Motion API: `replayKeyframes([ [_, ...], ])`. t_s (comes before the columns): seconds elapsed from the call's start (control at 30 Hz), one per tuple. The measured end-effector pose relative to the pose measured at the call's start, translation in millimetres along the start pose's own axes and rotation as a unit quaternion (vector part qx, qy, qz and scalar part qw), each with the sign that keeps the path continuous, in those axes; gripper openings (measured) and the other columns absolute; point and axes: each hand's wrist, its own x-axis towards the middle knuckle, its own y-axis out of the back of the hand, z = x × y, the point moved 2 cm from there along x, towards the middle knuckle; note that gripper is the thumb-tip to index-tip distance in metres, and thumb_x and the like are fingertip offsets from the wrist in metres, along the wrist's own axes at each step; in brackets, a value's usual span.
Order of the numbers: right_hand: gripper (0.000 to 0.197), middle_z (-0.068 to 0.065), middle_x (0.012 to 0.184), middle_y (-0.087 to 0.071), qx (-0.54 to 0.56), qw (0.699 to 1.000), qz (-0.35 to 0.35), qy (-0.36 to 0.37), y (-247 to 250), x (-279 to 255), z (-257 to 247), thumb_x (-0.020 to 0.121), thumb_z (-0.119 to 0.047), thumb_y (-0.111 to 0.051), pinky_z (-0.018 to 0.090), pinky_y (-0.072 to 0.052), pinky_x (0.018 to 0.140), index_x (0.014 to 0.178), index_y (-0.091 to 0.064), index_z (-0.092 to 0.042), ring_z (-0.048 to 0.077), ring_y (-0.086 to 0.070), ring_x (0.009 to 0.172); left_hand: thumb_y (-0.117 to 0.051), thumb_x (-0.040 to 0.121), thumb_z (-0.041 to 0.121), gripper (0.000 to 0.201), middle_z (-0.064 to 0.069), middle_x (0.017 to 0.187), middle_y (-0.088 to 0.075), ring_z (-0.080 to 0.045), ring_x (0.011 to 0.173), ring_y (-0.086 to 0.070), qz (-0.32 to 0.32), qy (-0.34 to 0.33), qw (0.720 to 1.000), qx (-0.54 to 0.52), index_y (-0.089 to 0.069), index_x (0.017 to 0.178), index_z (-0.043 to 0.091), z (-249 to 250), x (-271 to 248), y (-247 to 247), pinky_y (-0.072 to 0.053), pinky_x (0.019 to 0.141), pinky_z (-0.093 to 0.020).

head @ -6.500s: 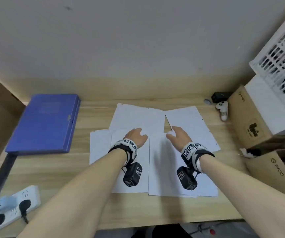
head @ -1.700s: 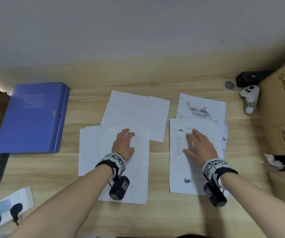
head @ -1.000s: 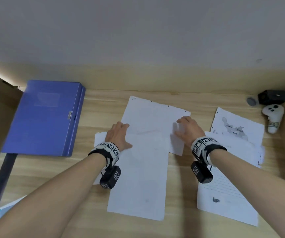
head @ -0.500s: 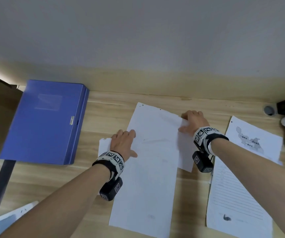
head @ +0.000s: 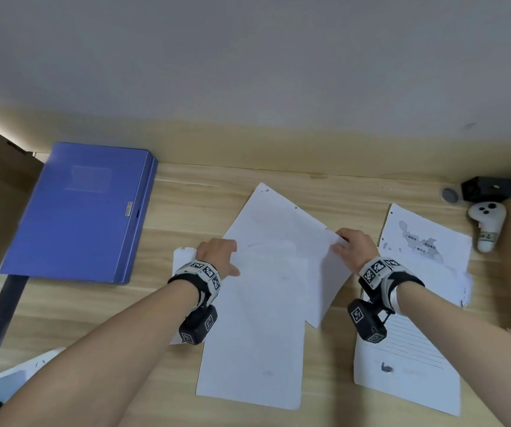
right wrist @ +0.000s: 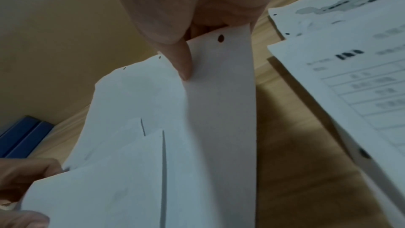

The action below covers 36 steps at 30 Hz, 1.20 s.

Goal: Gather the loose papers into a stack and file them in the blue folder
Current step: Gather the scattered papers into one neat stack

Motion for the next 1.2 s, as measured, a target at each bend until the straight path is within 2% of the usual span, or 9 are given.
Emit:
replayKeyframes([
  [0.1,0.011,0.004,0.083,-0.064,0.001,1.0,-0.004,-0.003,1.6,-17.1,3.9,0.087,-0.016,-0.059,0.03,-0.039,0.065,0.083,-0.058,-0.026,0.028,-0.059,0.082,-0.078,0.078,0.034,0.067,-0.002,0.139,-0.054,-0.023,0.129,-0.052,-0.013,0.01,1.0,0.002,-0.055,0.139,0.019,4.3,-9.0,-0.4,-0.046,0.102,-0.037],
  [0.23,0.026,-0.001,0.074,-0.06,0.016,1.0,0.012,-0.01,8.5,-30.8,7.1,0.086,-0.017,-0.059,0.03,-0.037,0.058,0.067,-0.051,-0.033,0.027,-0.058,0.077,-0.071,0.079,0.027,0.051,0.001,0.134,-0.058,-0.022,0.122,-0.057,-0.005,-0.001,1.0,-0.013,-0.061,0.129,0.022,3.3,-23.5,7.6,-0.048,0.097,-0.033],
  [0.33,0.027,-0.002,0.069,-0.057,0.022,0.999,0.046,0.012,23.2,-38.0,-2.9,0.088,-0.013,-0.055,0.03,-0.035,0.056,0.065,-0.051,-0.028,0.028,-0.056,0.075,-0.068,0.081,0.026,0.042,0.006,0.131,-0.061,-0.022,0.117,-0.059,0.029,-0.01,0.998,-0.055,-0.062,0.122,0.028,-6.4,-38.4,36.2,-0.045,0.094,-0.031],
  [0.43,0.018,0.002,0.076,-0.061,0.034,0.994,0.091,0.048,46.8,-42.9,-23.9,0.091,-0.01,-0.05,0.03,-0.035,0.062,0.087,-0.065,-0.018,0.029,-0.058,0.079,-0.066,0.083,0.027,0.02,0.002,0.113,-0.067,-0.023,0.092,-0.058,0.126,-0.028,0.989,-0.07,-0.064,0.103,0.027,-17.0,-58.2,91.1,-0.041,0.074,-0.03],
  [0.57,0.035,0.01,0.104,-0.073,0.024,0.981,0.153,0.114,80.8,-44.0,-47.3,0.095,-0.012,-0.046,0.032,-0.045,0.075,0.124,-0.065,-0.016,0.031,-0.065,0.098,-0.065,0.083,0.028,0.009,0.001,0.089,-0.068,-0.025,0.083,-0.06,0.27,-0.057,0.957,-0.084,-0.061,0.088,0.022,-21.7,-89.0,158.9,-0.044,0.065,-0.035],
  [0.73,0.032,0.015,0.118,-0.07,0.062,0.961,0.22,0.157,106.5,-54.5,-63.6,0.098,-0.013,-0.048,0.045,-0.05,0.096,0.125,-0.064,-0.008,0.032,-0.064,0.111,-0.062,0.085,0.026,0.012,0.004,0.071,-0.061,-0.025,0.068,-0.053,0.394,-0.148,0.903,-0.083,-0.055,0.077,0.02,3.8,-134.7,184.0,-0.046,0.057,-0.037],
  [0.9,0.029,0.014,0.1,-0.074,0.082,0.946,0.25,0.187,109.4,-60.2,-64.9,0.097,-0.015,-0.049,0.046,-0.053,0.087,0.119,-0.068,-0.013,0.033,-0.067,0.095,-0.064,0.083,0.015,0.017,0.008,0.074,-0.055,-0.02,0.062,-0.051,0.336,-0.243,0.909,-0.038,-0.05,0.076,0.022,32.0,-139.1,141.8,-0.042,0.049,-0.032],
  [1.03,0.03,0.013,0.107,-0.075,0.07,0.952,0.233,0.187,97.7,-62.2,-59.4,0.098,-0.016,-0.051,0.047,-0.053,0.089,0.122,-0.069,-0.017,0.032,-0.067,0.101,-0.056,0.078,0.009,0.02,0.008,0.084,-0.05,-0.019,0.075,-0.048,0.221,-0.253,0.942,0.006,-0.043,0.079,0.025,48.0,-123.8,82.9,-0.032,0.058,-0.032],
  [1.2,0.03,0.001,0.116,-0.073,0.063,0.963,0.186,0.185,68.4,-64.6,-41.3,0.098,-0.02,-0.052,0.032,-0.05,0.091,0.123,-0.069,-0.024,0.019,-0.066,0.109,-0.057,0.08,0.007,0.02,0.003,0.096,-0.05,-0.018,0.082,-0.043,0.105,-0.25,0.96,0.066,-0.046,0.087,0.022,45.8,-108.1,10.3,-0.028,0.062,-0.031],
])
